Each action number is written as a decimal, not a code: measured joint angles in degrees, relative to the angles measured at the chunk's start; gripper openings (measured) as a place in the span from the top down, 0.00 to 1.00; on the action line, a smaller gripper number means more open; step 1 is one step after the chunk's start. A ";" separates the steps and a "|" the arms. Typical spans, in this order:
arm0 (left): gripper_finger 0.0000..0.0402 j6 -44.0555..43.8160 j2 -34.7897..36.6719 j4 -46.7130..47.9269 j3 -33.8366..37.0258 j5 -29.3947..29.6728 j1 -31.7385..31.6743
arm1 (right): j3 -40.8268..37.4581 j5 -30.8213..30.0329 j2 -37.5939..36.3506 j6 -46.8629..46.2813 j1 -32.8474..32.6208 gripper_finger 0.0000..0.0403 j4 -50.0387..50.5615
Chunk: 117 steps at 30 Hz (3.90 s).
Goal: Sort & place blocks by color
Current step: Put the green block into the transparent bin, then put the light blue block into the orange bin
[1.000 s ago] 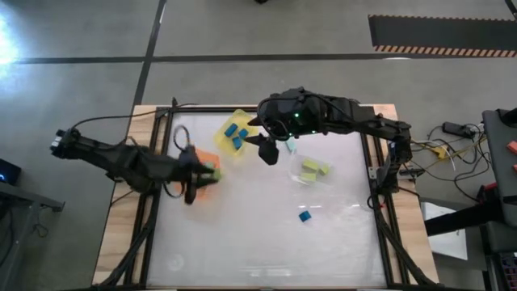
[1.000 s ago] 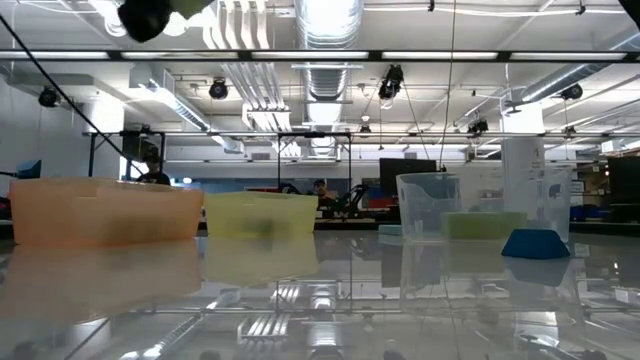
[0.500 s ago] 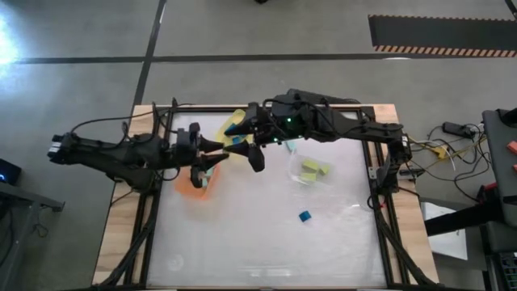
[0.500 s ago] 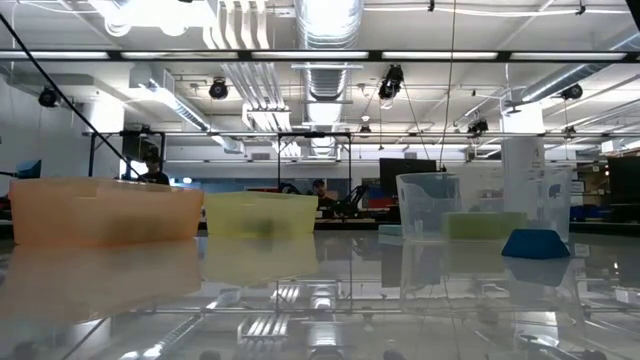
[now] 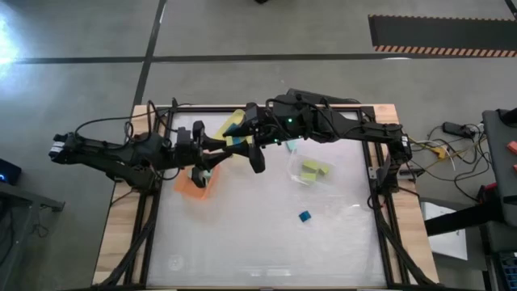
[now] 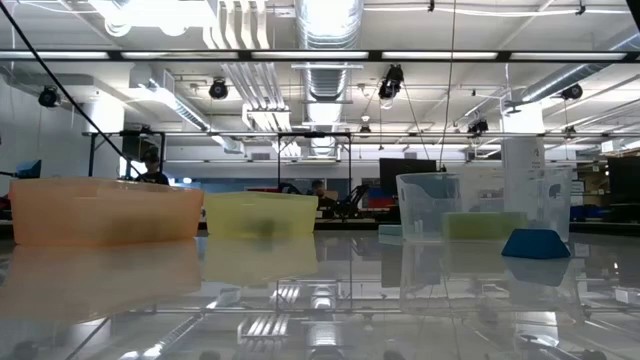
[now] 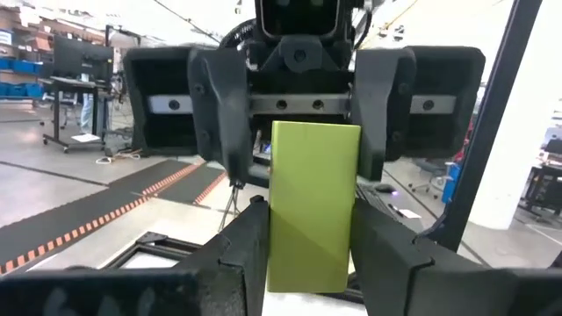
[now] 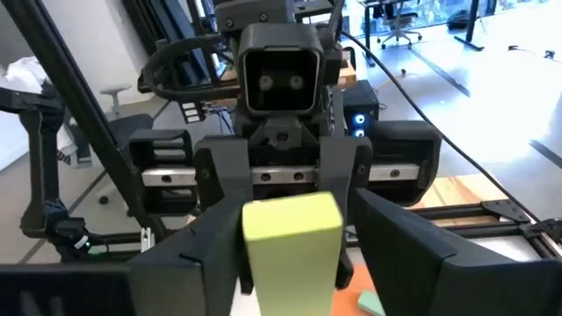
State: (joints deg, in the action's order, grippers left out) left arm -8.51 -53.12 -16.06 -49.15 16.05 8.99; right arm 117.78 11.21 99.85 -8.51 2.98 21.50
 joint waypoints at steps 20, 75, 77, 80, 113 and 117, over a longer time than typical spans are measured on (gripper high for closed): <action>0.33 -0.08 0.55 3.84 0.00 2.37 0.00 | 0.29 1.34 -0.25 -2.18 0.02 0.70 3.90; 0.31 -9.21 2.16 16.69 0.04 2.45 0.17 | -55.92 -13.79 -18.74 -42.69 11.35 0.69 19.75; 0.31 -9.18 1.92 16.57 0.07 2.45 0.17 | -57.62 -16.05 -19.21 -49.53 11.32 0.69 18.31; 0.31 -9.14 1.42 16.72 0.08 2.45 0.11 | -59.91 -18.55 -19.37 -57.72 11.32 0.69 16.28; 0.31 -9.14 -0.42 16.61 0.09 2.80 0.09 | -61.88 -18.90 -19.50 -66.52 11.30 0.50 12.46; 0.31 -9.14 -0.48 16.61 0.09 2.86 0.09 | -61.86 -18.66 -21.10 -66.45 11.30 0.50 12.44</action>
State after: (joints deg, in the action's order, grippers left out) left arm -17.65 -53.60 0.56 -49.06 18.92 9.08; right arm 55.92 -7.44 78.75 -74.96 14.28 33.93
